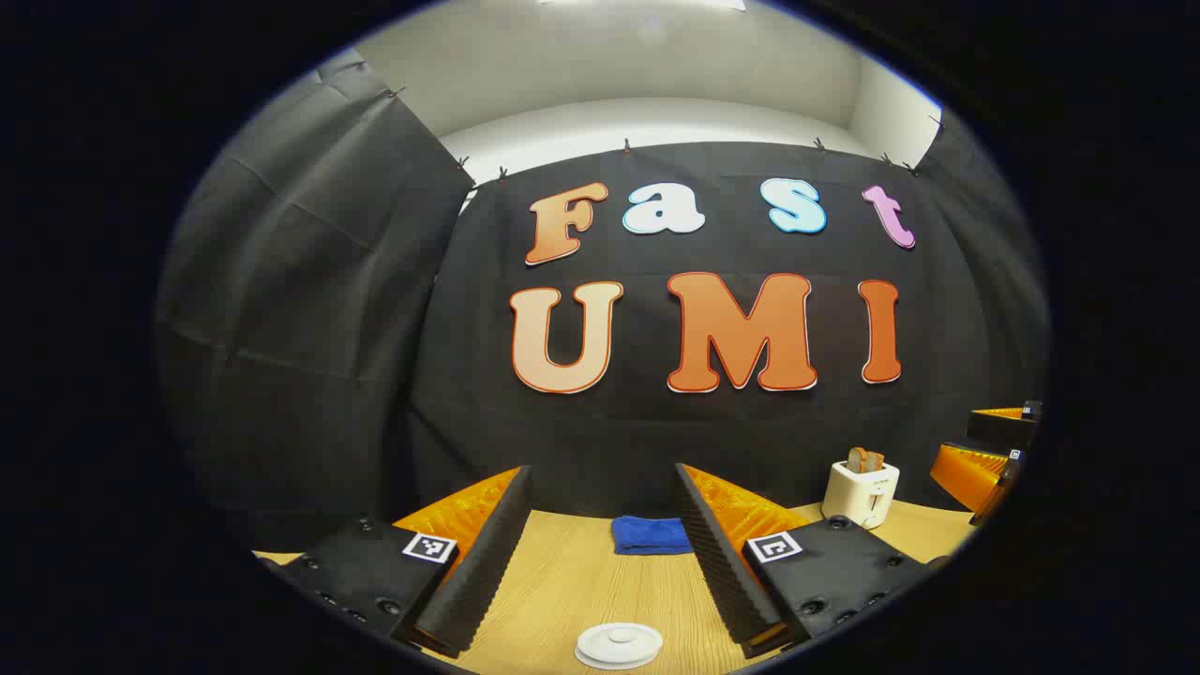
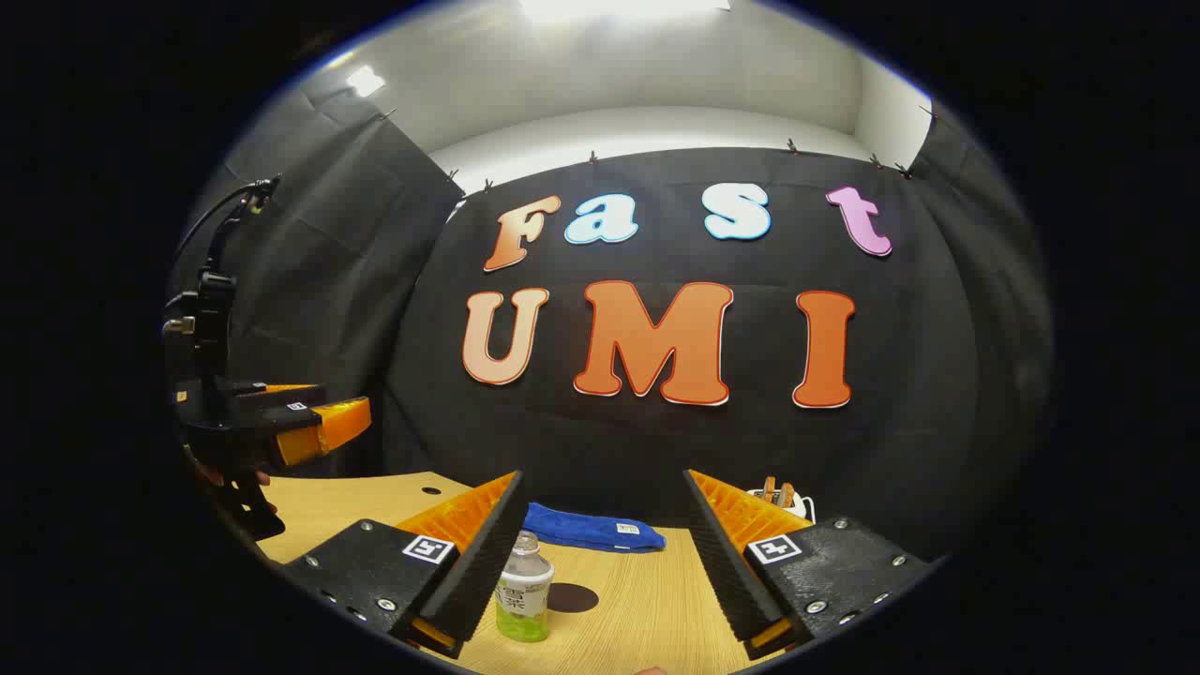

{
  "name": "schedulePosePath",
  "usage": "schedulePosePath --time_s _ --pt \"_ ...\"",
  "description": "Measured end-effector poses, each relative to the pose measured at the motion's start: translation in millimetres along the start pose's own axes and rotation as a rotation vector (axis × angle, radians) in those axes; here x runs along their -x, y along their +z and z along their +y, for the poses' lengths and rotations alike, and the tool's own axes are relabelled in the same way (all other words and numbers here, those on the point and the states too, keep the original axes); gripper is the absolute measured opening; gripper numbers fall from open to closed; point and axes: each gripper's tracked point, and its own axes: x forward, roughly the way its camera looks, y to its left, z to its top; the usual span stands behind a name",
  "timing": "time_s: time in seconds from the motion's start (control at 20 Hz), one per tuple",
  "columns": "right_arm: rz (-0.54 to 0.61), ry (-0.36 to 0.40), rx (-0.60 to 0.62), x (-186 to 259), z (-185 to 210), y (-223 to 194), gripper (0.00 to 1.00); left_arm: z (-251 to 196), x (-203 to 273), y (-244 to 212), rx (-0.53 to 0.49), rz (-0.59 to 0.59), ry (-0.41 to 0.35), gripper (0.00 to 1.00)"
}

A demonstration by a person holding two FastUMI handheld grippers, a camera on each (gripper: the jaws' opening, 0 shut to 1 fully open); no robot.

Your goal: Open the teacup lid with one hand, grasp the water bottle and pour water into the teacup with the other hand; after pouring, place the water bottle on the coaster and then close the teacup lid.

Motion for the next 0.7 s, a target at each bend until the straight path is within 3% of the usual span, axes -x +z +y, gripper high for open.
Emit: schedulePosePath --time_s 0.7 --pt "0.021 -0.017 -0.029 7 -7 -9 0.98 -4 0 -15 -0.032 0.029 -0.003 0.97"
